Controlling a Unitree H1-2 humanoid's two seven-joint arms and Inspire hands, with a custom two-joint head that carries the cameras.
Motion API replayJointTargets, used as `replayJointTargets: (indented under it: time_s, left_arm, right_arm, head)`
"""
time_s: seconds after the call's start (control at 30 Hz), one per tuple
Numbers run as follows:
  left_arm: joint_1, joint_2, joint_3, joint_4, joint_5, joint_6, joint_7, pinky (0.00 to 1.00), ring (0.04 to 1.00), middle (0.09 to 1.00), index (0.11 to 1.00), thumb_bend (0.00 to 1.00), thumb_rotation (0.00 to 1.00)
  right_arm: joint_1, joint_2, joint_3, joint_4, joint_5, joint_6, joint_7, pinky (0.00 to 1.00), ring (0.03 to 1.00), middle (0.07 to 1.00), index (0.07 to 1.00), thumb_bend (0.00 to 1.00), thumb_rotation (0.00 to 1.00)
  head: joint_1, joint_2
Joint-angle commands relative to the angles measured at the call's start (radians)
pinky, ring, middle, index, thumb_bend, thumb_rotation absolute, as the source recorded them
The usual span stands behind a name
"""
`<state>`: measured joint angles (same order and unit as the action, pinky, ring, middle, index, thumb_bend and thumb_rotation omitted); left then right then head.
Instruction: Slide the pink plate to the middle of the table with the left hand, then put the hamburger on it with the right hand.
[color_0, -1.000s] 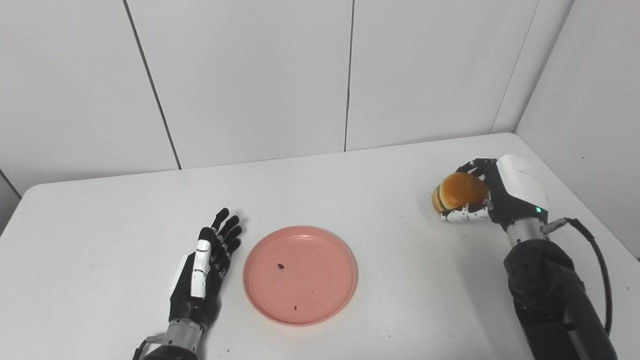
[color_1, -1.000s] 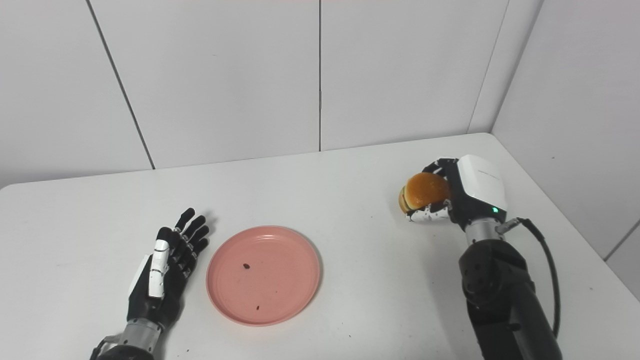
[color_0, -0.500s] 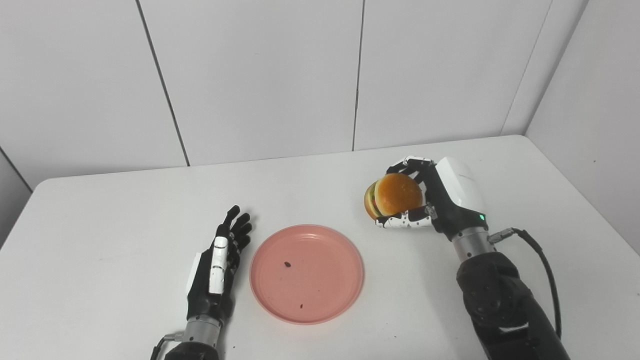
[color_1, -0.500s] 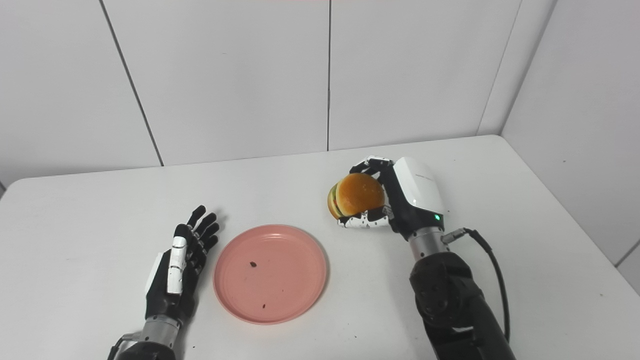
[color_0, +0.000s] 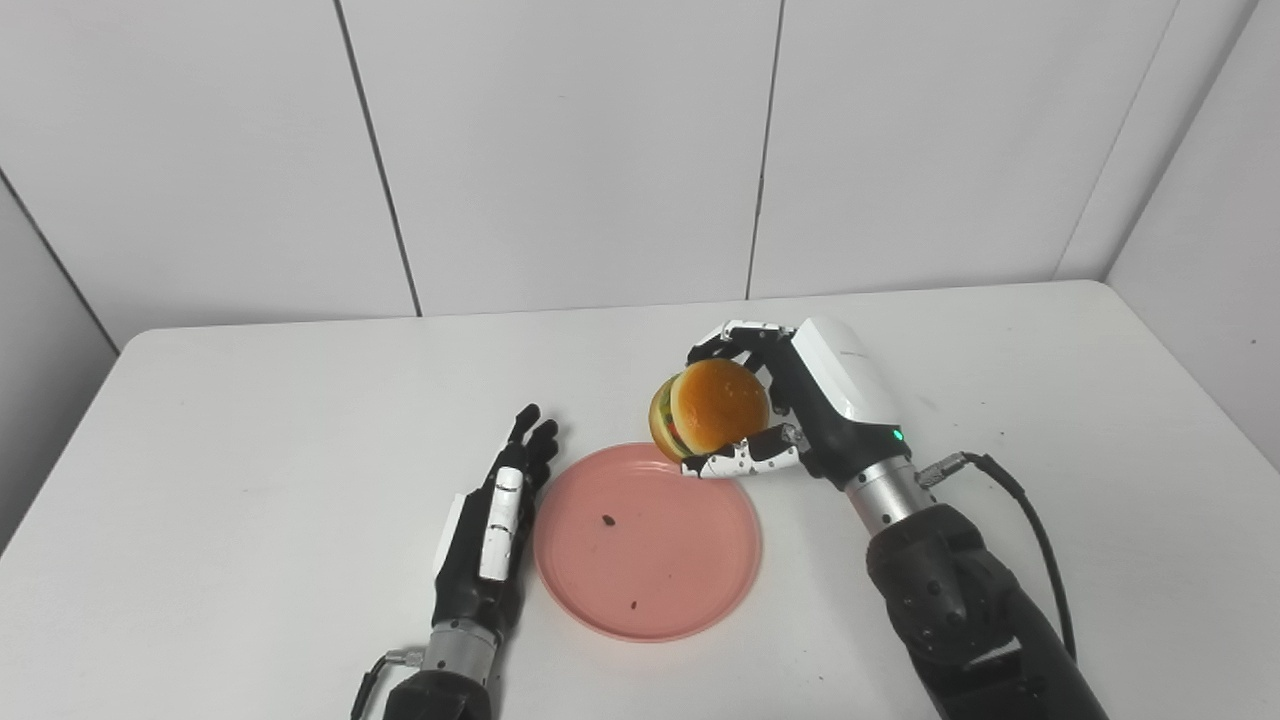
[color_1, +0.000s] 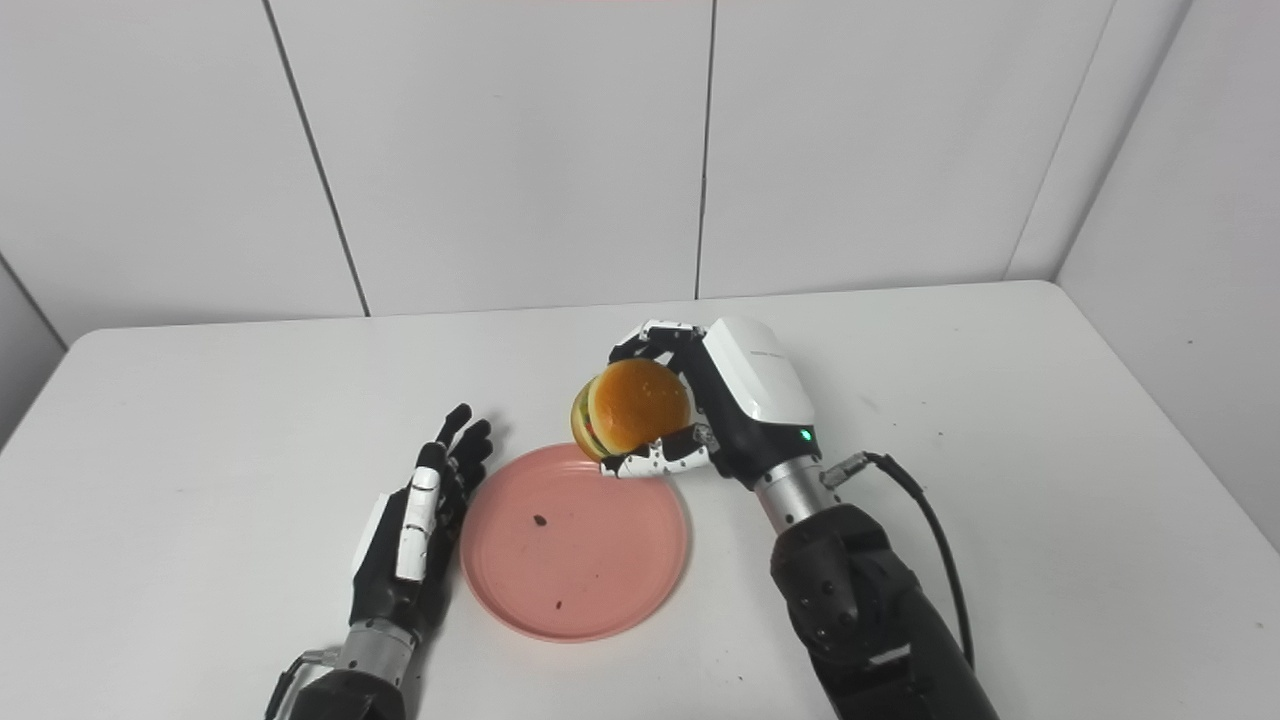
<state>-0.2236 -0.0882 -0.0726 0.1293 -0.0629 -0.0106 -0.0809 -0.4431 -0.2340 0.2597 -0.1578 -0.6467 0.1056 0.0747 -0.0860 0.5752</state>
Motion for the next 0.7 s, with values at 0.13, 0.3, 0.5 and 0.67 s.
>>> replayJointTargets:
  time_s: [0.13, 0.3, 0.5, 0.67]
  left_arm:
    - [0.043, -0.018, -0.007, 0.044, 0.012, 0.026, 0.019, 0.95, 0.932, 0.921, 0.922, 0.61, 1.0]
    - [0.039, -0.022, -0.011, 0.06, 0.014, 0.003, 0.024, 0.93, 0.924, 0.915, 0.914, 0.61, 1.0]
    - [0.037, -0.026, -0.012, 0.067, 0.011, -0.004, 0.025, 0.94, 0.93, 0.923, 0.919, 0.61, 1.0]
    - [0.041, -0.035, -0.011, 0.053, 0.009, 0.017, 0.031, 0.94, 0.927, 0.92, 0.916, 0.6, 1.0]
  right_arm:
    - [-0.065, 0.0, 0.062, -0.006, 0.005, -0.069, 0.063, 0.17, 0.394, 0.459, 0.504, 0.51, 0.0]
    - [-0.076, 0.0, 0.102, 0.014, -0.032, -0.091, 0.077, 0.17, 0.428, 0.484, 0.479, 0.52, 0.0]
    - [-0.079, -0.013, 0.122, 0.062, -0.033, -0.156, 0.079, 0.17, 0.375, 0.444, 0.511, 0.51, 0.0]
    - [-0.064, -0.015, 0.129, 0.098, -0.056, -0.172, 0.076, 0.18, 0.387, 0.459, 0.505, 0.51, 0.0]
  head:
    - [0.011, 0.002]
    - [0.026, 0.004]
    - [0.033, 0.003]
    - [0.035, 0.005]
